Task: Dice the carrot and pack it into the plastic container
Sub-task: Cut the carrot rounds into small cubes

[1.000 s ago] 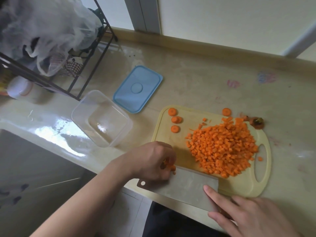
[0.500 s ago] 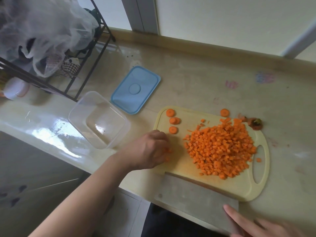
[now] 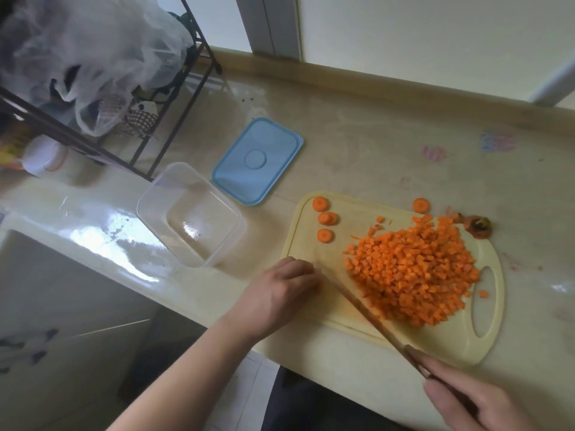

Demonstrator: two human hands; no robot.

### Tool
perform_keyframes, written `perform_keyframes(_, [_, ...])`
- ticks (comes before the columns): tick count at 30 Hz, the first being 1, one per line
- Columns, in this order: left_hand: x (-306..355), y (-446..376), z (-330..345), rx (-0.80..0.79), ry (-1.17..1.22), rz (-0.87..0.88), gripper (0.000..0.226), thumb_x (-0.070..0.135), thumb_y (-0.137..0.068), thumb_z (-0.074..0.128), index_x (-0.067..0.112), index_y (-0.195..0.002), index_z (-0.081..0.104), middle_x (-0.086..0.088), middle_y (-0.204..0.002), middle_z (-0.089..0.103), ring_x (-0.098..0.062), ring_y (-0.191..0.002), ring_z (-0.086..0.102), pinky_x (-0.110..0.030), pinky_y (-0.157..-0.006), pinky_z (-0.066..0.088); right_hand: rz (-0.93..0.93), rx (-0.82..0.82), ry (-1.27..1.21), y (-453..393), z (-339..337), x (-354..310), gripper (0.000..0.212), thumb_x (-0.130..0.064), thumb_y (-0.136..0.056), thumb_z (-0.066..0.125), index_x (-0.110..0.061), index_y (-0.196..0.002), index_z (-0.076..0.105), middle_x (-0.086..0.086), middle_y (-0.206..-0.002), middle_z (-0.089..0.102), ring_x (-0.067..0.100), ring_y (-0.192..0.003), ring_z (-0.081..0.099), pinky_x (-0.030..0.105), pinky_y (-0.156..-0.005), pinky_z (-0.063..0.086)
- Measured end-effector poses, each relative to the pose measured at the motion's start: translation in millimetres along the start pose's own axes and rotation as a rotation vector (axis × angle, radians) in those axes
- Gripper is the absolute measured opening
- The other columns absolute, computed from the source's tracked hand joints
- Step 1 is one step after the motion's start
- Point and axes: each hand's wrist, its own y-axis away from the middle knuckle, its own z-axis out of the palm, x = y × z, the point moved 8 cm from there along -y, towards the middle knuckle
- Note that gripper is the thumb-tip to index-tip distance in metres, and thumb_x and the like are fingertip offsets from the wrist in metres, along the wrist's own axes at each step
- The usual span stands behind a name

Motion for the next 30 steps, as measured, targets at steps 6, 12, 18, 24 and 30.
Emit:
perform_keyframes(6, [13.0, 8.2, 11.2, 0.180, 0.123, -0.181, 0.016, 0.021, -0.096, 0.069, 0.009, -0.104, 0.076, -0.004, -0.103, 0.068, -0.019, -0.091, 0.065, -0.027, -0.082, 0.054, 0.213, -0.065, -0.327, -8.1, 32.0, -1.0, 0.020, -0.042, -0.081, 0.053, -0.056, -0.075, 0.067, 0.000, -0.042, 0.038, 0.011, -0.040, 0.038, 0.017, -0.045, 0.034])
perform_keyframes(12, [27.7, 9.4, 26.1, 0.218, 0.141, -0.188, 0.014, 0.017, -0.097, 0.071, 0.008, -0.106, 0.077, -0.005, -0.108, 0.069, -0.020, -0.096, 0.065, -0.028, -0.085, 0.053, 0.286, -0.110, -0.419, -9.7, 37.3, -6.4, 0.029, -0.056, -0.072, 0.053, -0.067, -0.098, 0.058, -0.002, -0.043, 0.043, 0.006, -0.041, 0.041, 0.017, -0.045, 0.034])
perform_keyframes(18, [39.0, 13.2, 21.9, 0.290, 0.064, -0.119, 0.014, 0.013, -0.095, 0.072, 0.002, -0.104, 0.075, -0.011, -0.103, 0.066, -0.024, -0.091, 0.063, -0.030, -0.082, 0.053, 0.287, -0.039, -0.416, -8.8, 29.3, -6.1, 0.028, -0.064, -0.070, 0.052, -0.069, -0.097, 0.058, -0.002, -0.042, 0.042, 0.008, -0.043, 0.042, 0.018, -0.046, 0.035])
perform_keyframes(24, [46.3, 12.2, 26.7, 0.294, 0.023, -0.055, 0.008, 0.007, -0.093, 0.074, 0.003, -0.100, 0.075, -0.010, -0.102, 0.069, -0.029, -0.092, 0.064, -0.037, -0.083, 0.054, 0.273, -0.114, -0.413, -4.1, 25.7, -14.1, 0.031, -0.054, -0.071, 0.053, -0.071, -0.096, 0.058, -0.003, -0.042, 0.047, 0.005, -0.042, 0.045, 0.016, -0.047, 0.039])
perform_keyframes(30, [46.0, 6.9, 27.0, 0.301, 0.014, -0.081, 0.006, 0.007, -0.092, 0.071, 0.004, -0.096, 0.076, -0.008, -0.098, 0.069, -0.028, -0.090, 0.062, -0.035, -0.082, 0.054, 0.251, -0.124, -0.359, 2.0, 17.6, -9.9, 0.033, -0.052, -0.073, 0.052, -0.072, -0.098, 0.056, -0.015, -0.047, 0.058, 0.003, -0.044, 0.049, 0.017, -0.048, 0.042])
